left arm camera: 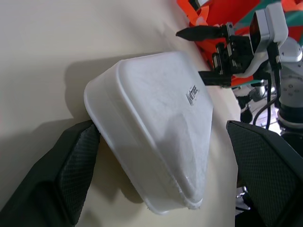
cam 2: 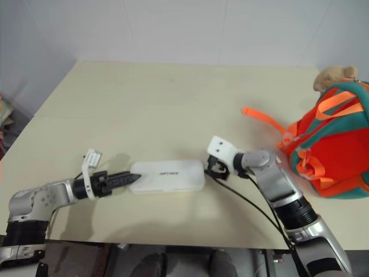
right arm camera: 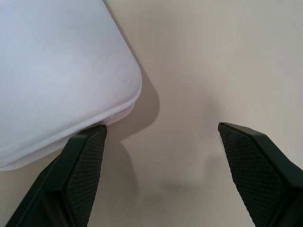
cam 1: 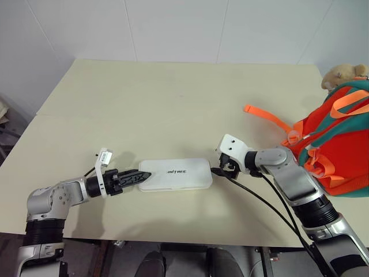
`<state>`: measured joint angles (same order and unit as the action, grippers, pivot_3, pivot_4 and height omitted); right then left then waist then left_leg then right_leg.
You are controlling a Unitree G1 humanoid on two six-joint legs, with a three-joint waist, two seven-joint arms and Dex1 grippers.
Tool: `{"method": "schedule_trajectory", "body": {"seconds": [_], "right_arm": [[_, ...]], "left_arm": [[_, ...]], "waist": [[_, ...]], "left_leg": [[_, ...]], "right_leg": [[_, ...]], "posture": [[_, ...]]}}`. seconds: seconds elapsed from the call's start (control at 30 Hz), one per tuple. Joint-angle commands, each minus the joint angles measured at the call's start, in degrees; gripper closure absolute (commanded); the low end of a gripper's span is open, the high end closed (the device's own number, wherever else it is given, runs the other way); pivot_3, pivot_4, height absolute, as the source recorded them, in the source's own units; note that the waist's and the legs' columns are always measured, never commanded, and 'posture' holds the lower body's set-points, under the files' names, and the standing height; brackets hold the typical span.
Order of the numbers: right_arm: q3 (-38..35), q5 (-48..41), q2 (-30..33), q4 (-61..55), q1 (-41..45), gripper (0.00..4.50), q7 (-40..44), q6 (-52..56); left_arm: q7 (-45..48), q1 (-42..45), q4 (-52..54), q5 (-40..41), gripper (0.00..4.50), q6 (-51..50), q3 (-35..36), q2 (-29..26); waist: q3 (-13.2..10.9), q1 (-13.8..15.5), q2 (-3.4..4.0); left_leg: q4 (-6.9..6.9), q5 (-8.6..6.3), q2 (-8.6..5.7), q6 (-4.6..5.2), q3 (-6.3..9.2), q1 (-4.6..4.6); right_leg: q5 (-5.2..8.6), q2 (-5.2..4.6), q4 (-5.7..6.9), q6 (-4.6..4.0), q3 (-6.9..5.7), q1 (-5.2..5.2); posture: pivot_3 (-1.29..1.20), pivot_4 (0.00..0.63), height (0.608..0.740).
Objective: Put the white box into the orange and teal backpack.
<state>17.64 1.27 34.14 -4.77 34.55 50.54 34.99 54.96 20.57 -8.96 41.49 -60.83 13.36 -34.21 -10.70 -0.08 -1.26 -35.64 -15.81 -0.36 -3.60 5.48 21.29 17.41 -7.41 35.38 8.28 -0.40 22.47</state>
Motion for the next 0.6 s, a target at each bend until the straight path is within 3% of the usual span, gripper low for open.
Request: {"method": "schedule_trajectory", "body": {"seconds": [0.03,0.3,0.6], "right_arm": [[-0.1,-1.0,-0.7,-3.0,0.4,0.00,0.6,-0.9],[-0.4,-1.1,-0.3,-3.3,0.0,0.00,1.0,-1.3],[-0.5,-1.2,-0.1,-3.6,-0.2,0.00,1.3,-1.4]], "left_arm": [[-1.0,1.7,-1.8,2.4,0.02,-1.7,0.5,2.6],[2.3,2.5,-4.4,0.6,0.02,-1.5,-2.7,2.6],[10.4,7.0,-10.7,-3.8,0.02,1.8,-8.9,-1.5]], "waist": [[0.0,0.0,0.00],[0.0,-0.1,0.00],[0.0,-0.1,0.00]], "left_leg": [[-0.01,0.00,0.00,0.00,0.01,0.00],[-0.01,0.01,0.00,-0.03,0.00,0.00],[0.00,0.01,0.00,-0.02,0.00,0.00]], "right_leg": [[0.00,0.01,0.02,-0.01,-0.01,0.00],[-0.01,0.01,-0.03,0.00,-0.01,0.00],[-0.01,0.02,-0.03,0.00,-0.01,-0.01]], "posture": [[0.00,0.150,0.740],[0.00,0.150,0.740],[0.00,0.150,0.740]]}}
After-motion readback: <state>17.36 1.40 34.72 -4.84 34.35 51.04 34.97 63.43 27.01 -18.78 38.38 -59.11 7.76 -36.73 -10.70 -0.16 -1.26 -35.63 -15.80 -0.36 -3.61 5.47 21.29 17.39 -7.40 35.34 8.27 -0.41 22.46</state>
